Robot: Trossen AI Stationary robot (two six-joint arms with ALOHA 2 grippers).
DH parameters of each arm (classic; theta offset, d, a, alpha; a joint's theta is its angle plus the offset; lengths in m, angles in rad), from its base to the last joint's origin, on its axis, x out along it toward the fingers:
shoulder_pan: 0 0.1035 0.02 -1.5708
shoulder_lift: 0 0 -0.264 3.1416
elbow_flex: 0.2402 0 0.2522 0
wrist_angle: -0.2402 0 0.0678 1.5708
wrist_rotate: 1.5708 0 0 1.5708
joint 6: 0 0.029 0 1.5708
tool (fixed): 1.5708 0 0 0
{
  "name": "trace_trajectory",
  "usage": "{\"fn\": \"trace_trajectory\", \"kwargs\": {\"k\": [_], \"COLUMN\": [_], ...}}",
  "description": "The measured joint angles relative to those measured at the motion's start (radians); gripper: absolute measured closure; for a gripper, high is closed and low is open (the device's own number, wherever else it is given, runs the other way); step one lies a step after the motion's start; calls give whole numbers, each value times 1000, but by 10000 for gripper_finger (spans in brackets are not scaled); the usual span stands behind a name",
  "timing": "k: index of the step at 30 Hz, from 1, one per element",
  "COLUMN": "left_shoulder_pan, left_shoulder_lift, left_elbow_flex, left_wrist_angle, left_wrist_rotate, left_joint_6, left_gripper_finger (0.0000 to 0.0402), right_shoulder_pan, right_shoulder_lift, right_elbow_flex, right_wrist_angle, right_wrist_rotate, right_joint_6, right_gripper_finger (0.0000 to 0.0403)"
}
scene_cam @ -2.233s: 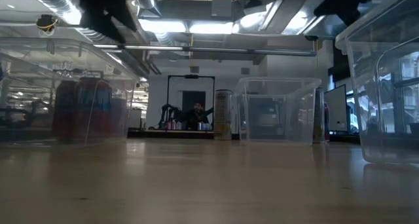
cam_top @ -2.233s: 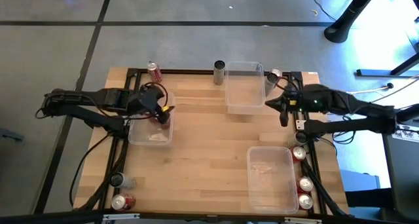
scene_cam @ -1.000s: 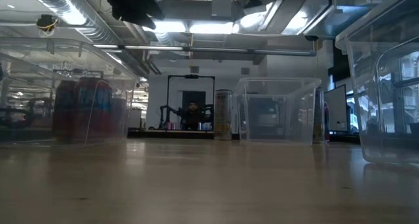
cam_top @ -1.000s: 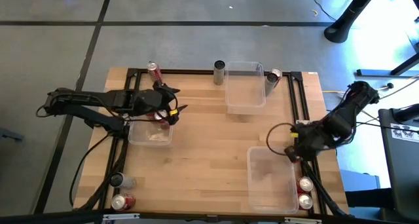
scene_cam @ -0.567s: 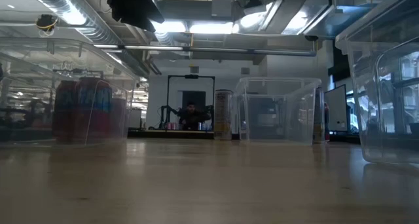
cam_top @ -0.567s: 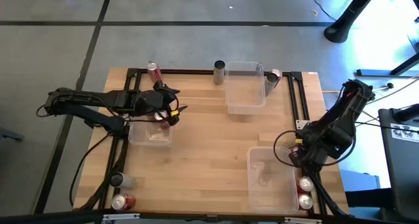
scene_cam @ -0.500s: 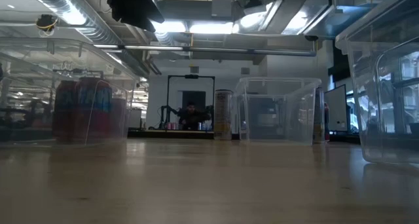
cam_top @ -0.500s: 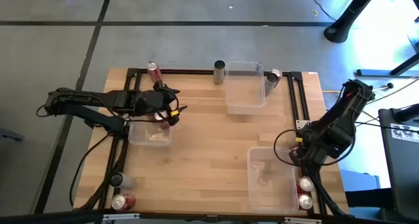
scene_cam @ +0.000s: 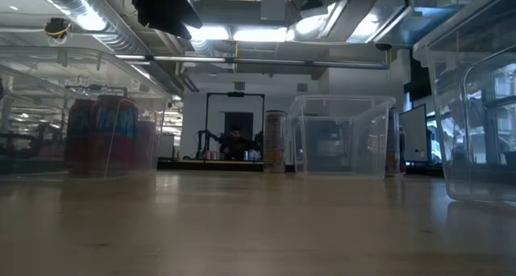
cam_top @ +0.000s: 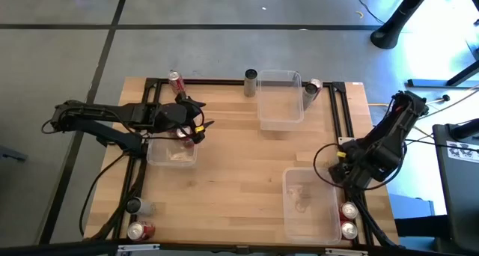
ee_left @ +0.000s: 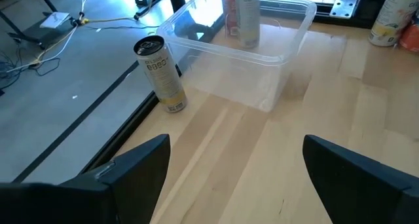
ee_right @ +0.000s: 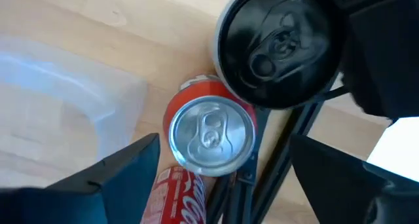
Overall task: Sort soda cans
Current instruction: Put the red soda can into the middle transparent bin
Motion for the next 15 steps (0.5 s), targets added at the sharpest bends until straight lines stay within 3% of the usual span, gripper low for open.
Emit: {"fn": "trace_trajectory", "kwargs": {"k": [15], "left_shoulder_pan": [0], "left_shoulder_lift": [0], "left_elbow_flex": [0], "left_wrist_angle": [0], "left_wrist_rotate": [0], "left_joint_6": [3], "left_gripper_finger": [66], "right_shoulder_pan": [0], "right_shoulder_lift": [-3], "right_elbow_flex": [-156], "right_wrist_angle": [175], "right_wrist_rotate": [-9], "right_joint_6": [1], "right_gripper_finger": [88]}}
